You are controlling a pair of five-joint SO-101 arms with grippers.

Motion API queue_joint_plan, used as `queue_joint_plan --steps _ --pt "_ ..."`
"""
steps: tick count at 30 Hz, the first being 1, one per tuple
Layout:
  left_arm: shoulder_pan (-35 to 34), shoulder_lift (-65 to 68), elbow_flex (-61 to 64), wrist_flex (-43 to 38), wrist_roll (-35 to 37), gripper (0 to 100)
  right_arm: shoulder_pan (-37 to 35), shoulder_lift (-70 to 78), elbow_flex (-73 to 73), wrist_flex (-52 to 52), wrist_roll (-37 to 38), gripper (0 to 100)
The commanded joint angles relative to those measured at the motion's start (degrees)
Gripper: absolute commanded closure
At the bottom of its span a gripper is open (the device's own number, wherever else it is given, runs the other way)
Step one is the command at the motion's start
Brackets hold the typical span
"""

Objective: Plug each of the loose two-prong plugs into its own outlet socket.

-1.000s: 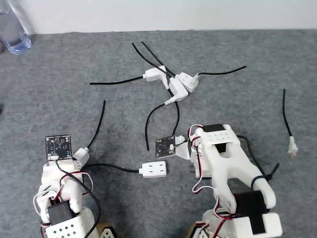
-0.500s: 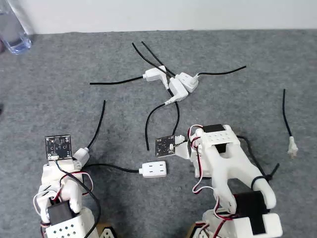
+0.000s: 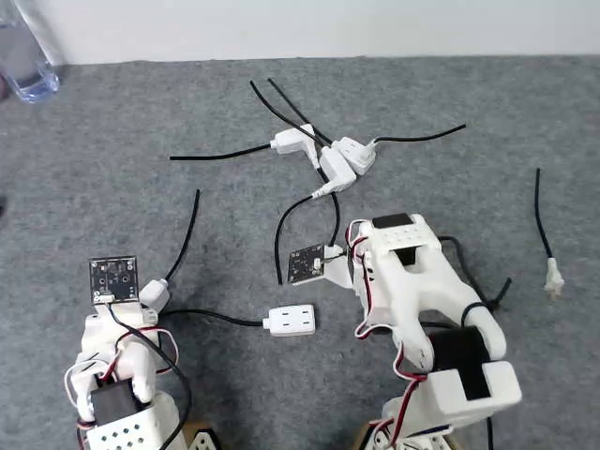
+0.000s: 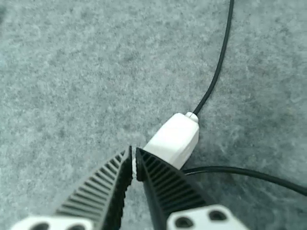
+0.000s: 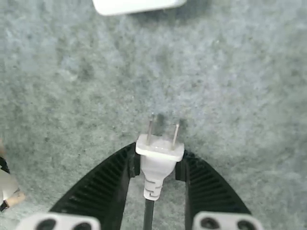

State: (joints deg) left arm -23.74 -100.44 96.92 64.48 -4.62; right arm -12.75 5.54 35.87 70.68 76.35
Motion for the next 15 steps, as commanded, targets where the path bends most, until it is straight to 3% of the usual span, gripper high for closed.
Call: queue_joint_plan --steps 1,3,15 --pt "0.09 -0.09 -0.22 0.18 0.09 99 -1.19 2.42 0.35 0.4 -0.62 93.2" --pt "-0.09 -0.18 -0.22 0.18 0.09 99 -1.19 2.42 0.44 0.4 -0.62 99.8" --pt "0.79 -0.18 -0.31 -7.21 0.44 99 1.45 0.48 0.53 -0.31 -1.14 99.1"
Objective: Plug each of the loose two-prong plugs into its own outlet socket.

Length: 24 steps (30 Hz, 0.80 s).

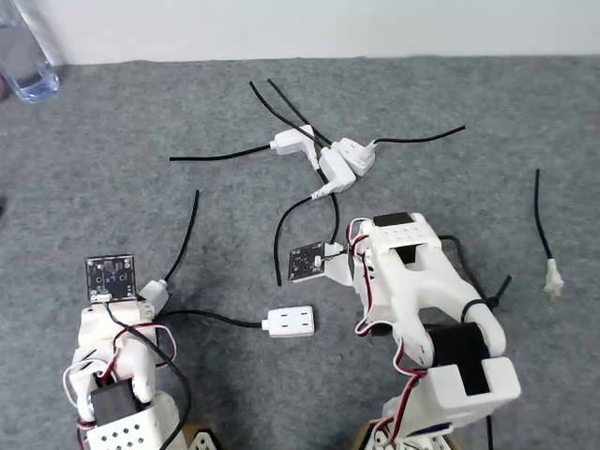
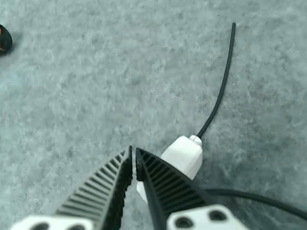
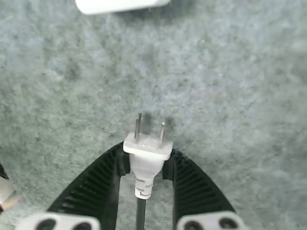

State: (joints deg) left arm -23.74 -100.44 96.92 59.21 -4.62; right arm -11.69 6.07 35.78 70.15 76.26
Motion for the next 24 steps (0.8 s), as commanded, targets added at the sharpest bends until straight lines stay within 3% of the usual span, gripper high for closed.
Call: queue_joint_plan --steps 1,5,9,17,24 --pt "2.46 -0.18 -0.31 -2.55 0.44 99 0.4 -0.48 0.62 0.04 -2.55 99.1" --pt "12.48 -0.18 -0.31 -6.51 0.44 99 -0.31 -2.51 0.53 -3.3 -9.41 99.1" --pt "19.69 -0.18 -0.31 -10.73 0.09 99 -1.71 -6.64 0.53 -2.33 -10.64 99.1" --pt "23.91 -0.18 -1.01 -13.1 -6.86 99 -1.63 -21.67 0.44 6.2 -10.9 99.1" --pt "28.48 -0.18 -7.52 -12.84 1.49 99 -2.68 -33.36 0.62 8.66 -16.62 99.1"
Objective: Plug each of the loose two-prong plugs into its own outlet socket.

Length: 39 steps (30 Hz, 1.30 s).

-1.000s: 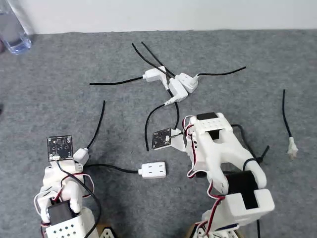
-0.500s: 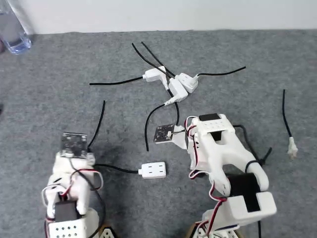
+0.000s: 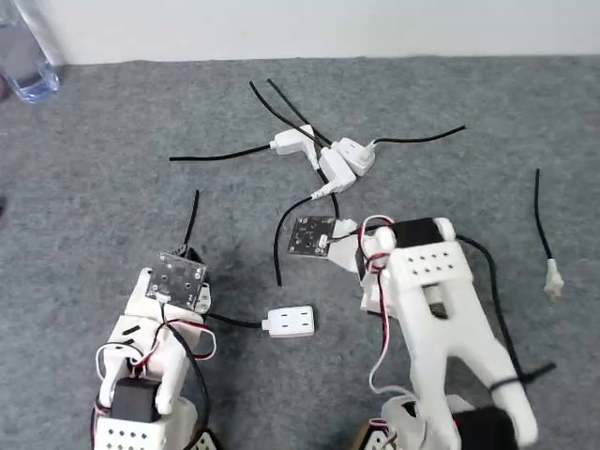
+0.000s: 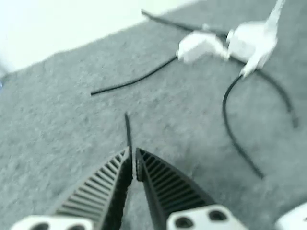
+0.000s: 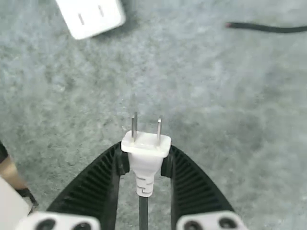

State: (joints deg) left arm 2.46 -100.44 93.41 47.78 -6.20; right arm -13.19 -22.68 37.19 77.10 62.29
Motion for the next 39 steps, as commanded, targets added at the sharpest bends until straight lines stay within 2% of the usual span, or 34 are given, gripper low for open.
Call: queue_joint_plan --steps 1,5,7,10,12,15,19,22,24,26,29,32,34,39 --pt "3.34 -0.18 -4.88 -1.49 4.13 99 -1.19 -5.32 -0.97 2.42 -3.52 99.1" --pt "10.99 -0.18 -5.49 -7.65 7.74 99 -0.75 -7.69 -1.05 2.86 -8.88 99.1" --pt "14.51 -0.18 -4.88 -5.98 6.59 99 -0.84 -8.84 -0.88 2.86 -10.29 99.1" --pt "15.74 -0.18 -4.35 -4.66 2.46 99 -1.19 -10.68 -0.97 2.86 -11.6 99.1" --pt "16.62 -0.18 -3.47 -3.78 3.78 99 -1.27 -12.26 -0.97 2.86 -12.48 99.1" --pt "18.46 -0.18 -3.21 -6.24 13.71 99 -1.27 -14.81 -0.79 2.95 -12.84 99.1" --pt "17.76 -0.18 -3.03 -18.2 32.7 99 -3.3 -17.54 -0.88 2.59 -16.18 99.1" --pt "12.84 -0.18 -3.03 -25.23 49.14 99 -6.2 -18.86 -0.79 2.33 -19.25 99.1" --pt "9.49 -0.18 -3.3 -25.93 58.02 99 -7.52 -19.56 -0.88 1.36 -21.45 99.1" --pt "9.41 -0.18 -3.21 -25.49 63.91 99 -8.66 -20.18 -0.88 0.04 -23.56 99.1" --pt "12.4 -0.18 -3.03 -25.41 69.36 99 -10.15 -20.88 -0.88 -1.63 -25.93 99.1" --pt "18.73 -0.18 -3.03 -25.58 72.53 99 -11.74 -21.49 -0.88 -3.82 -28.84 99.1" --pt "22.95 -0.18 -2.42 -25.49 73.49 99 -12.79 -22.02 -0.97 -4.35 -29.8 99.1" --pt "28.13 -0.18 -0.66 -25.76 73.67 99 -12.88 -24.92 -0.88 -4.7 -29.27 99.1"
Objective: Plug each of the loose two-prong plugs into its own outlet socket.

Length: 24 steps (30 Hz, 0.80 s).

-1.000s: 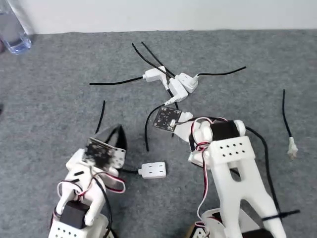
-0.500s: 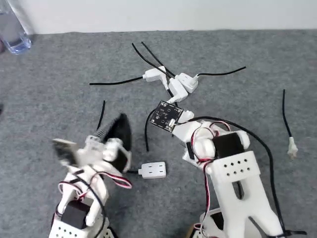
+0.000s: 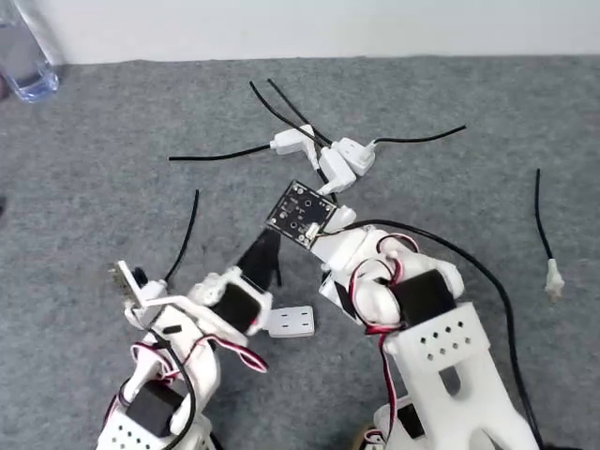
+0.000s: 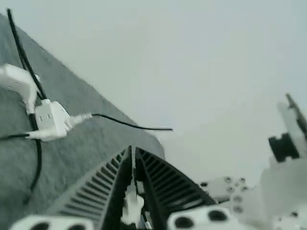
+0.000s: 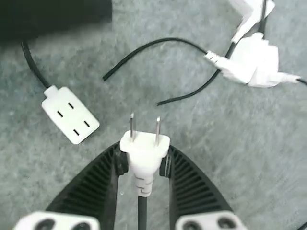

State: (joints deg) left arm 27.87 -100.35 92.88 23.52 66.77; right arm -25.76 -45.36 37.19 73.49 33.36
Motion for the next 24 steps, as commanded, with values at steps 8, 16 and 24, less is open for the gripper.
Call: queue_joint_plan --steps 8,16,24 --pt "7.12 -0.26 0.13 -1.58 0.79 99 1.36 -11.91 3.96 -3.65 2.9 99.1" --pt "17.23 -0.26 0.13 -1.58 0.35 99 1.98 -20.18 13.98 -8.75 5.54 99.1" --pt "17.32 -0.26 0.22 -1.58 0.35 99 -1.98 -24.4 15.47 -8.31 5.63 99.1"
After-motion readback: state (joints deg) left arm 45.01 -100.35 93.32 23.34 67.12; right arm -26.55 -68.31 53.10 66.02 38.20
